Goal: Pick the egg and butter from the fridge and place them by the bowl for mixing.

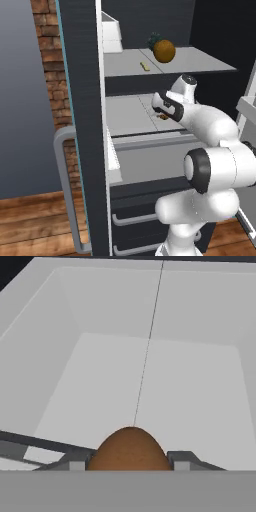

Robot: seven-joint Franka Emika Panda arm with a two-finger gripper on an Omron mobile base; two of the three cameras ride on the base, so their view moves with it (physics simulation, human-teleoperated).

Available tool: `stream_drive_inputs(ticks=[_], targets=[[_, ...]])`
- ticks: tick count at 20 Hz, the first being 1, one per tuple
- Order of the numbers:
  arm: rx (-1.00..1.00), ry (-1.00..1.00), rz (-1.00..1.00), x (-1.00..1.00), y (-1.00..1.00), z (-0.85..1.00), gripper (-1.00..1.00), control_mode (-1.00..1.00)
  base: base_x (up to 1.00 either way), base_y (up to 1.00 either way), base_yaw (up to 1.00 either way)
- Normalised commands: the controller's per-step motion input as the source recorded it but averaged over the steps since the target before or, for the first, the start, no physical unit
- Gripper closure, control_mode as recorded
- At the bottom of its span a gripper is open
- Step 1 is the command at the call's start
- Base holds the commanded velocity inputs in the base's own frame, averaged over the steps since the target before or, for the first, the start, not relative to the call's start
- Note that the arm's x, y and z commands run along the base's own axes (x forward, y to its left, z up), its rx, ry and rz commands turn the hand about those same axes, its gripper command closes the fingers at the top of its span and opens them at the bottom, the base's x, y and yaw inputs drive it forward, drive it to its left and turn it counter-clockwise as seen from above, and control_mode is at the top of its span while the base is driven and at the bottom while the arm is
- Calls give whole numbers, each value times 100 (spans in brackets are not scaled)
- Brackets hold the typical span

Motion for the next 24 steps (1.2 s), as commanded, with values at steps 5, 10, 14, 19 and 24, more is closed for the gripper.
stream_drive_inputs(ticks=[5,10,14,19,24], targets=[[-1,0,-6,-68,0,29,100,-100,0,0,0],[0,2,-15,-56,8,16,100,-100,0,0,0],[1,0,-4,-55,0,27,100,-100,0,0,0],[0,0,-1,-40,1,18,100,-100,0,0,0],[0,0,0,0,0,0,100,100,-6,0,0]])
